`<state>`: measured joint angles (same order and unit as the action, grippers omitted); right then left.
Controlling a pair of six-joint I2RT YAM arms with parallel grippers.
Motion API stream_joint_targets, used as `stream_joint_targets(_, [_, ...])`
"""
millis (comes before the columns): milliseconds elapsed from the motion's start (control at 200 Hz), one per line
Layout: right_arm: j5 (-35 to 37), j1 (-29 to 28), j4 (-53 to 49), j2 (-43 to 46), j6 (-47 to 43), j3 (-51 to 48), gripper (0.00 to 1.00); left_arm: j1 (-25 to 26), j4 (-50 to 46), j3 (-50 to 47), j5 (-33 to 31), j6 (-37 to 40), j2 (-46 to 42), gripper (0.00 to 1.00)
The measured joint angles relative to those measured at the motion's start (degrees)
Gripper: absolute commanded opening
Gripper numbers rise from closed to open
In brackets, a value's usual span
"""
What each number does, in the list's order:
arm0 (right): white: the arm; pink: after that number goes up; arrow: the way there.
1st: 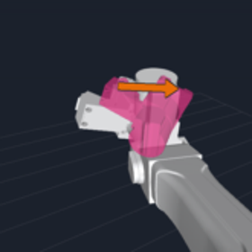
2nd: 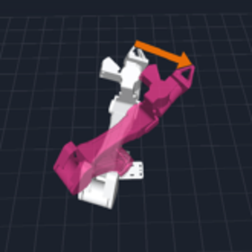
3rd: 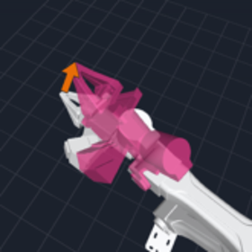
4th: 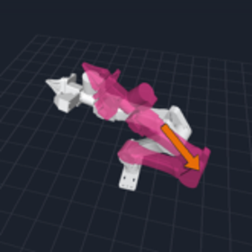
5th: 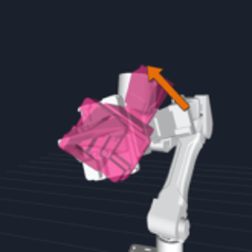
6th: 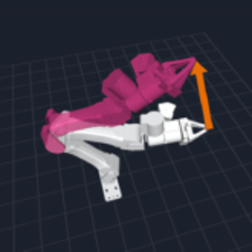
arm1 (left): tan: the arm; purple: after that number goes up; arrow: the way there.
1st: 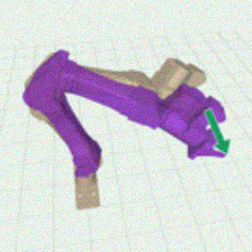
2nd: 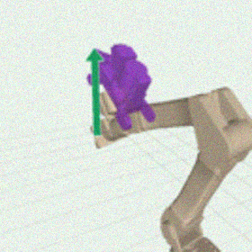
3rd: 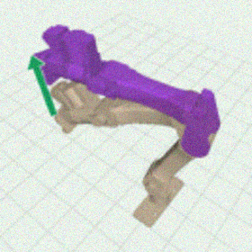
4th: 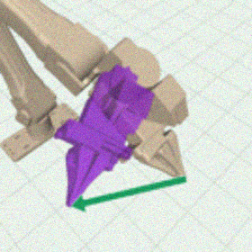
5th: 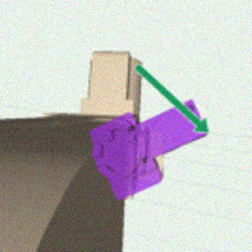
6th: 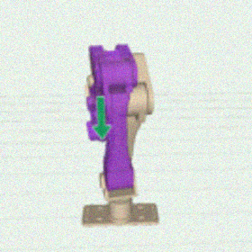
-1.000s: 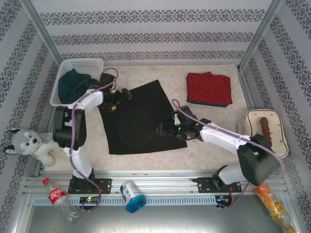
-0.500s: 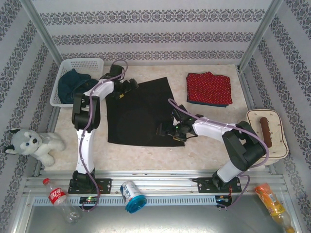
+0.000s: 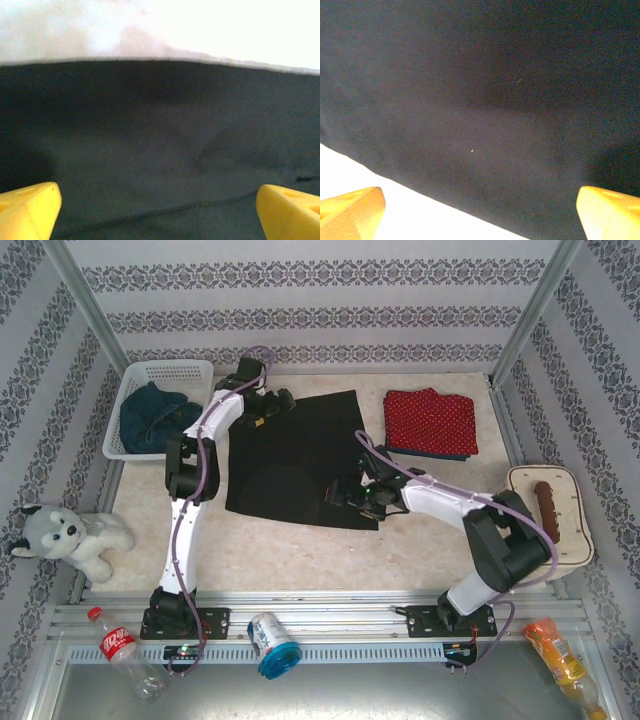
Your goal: Fold and stack the skirts
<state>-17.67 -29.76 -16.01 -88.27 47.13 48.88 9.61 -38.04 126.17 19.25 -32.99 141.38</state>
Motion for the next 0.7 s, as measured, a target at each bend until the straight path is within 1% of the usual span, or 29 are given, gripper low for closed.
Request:
stream_joint_targets(70, [0.6,0.6,-0.4,5.0,1.5,-1.7,0.98,0.2,1.1,-10.9,-1.2,-0.3,-8.2,1.00])
stream_joint_targets(190, [0.9,3.2,-0.5,11.8,4.5,-5.6,0.93,0.6,5.2,-32.3,-3.2,-3.1,-27.4,1.00])
stream_joint_targets(300, [1.0,5.4,-0.6,14.3,8.2,-9.9,0.80,0.6,10.1,-47.8,-4.7,-6.2,-43.0,1.00])
stream_joint_targets(355, [0.9,6.3,-0.5,14.9,9.9,-12.2,0.77,0.6,11.4,-54.1,-5.2,-7.7,-48.9,1.00])
stream_joint_targets(425, [0.5,7.3,-0.3,15.1,12.5,-14.8,0.74,0.5,12.5,-60.8,-6.1,-9.4,-53.7,1.00])
stream_joint_targets(540, [-0.9,8.0,0.7,15.0,16.1,-17.6,0.71,0.4,12.6,-70.1,-7.8,-12.2,-58.8,1.00])
stream_joint_targets(699, [-2.9,8.0,3.5,14.2,19.0,-18.1,0.67,-0.6,12.4,-78.2,-10.4,-16.0,-65.9,1.00])
